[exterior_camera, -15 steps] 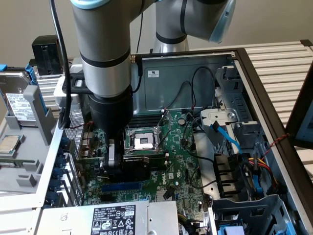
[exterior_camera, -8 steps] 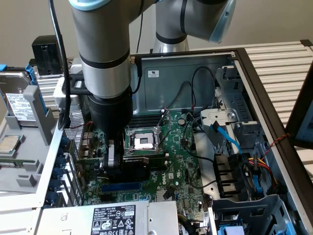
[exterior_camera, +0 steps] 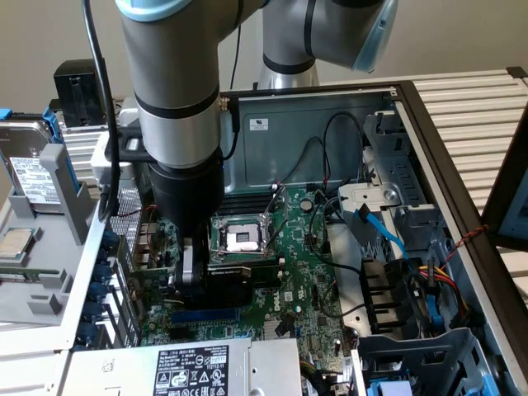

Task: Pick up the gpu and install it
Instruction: 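Insert the gpu into the slot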

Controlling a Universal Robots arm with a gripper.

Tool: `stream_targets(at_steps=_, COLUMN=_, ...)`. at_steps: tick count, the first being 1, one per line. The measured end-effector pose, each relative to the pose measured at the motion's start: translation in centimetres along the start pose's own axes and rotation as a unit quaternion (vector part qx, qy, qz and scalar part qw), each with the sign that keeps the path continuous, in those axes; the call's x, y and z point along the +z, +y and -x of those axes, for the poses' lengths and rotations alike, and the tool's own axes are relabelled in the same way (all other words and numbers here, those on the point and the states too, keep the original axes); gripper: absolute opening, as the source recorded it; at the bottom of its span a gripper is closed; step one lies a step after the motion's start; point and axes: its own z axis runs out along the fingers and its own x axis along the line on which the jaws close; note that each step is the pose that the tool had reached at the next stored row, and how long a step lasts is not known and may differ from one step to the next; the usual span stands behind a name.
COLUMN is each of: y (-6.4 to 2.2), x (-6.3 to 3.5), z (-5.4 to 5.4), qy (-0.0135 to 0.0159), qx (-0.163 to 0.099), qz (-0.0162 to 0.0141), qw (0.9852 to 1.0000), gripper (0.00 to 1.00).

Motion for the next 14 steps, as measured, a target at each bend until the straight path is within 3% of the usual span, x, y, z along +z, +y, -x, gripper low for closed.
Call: stream_targets(at_steps=14, y=0.09, x=0.10, z=-0.02, qy=0.0001, qx=0.000, qz=0.0000, qw=1.0000, gripper=0.28)
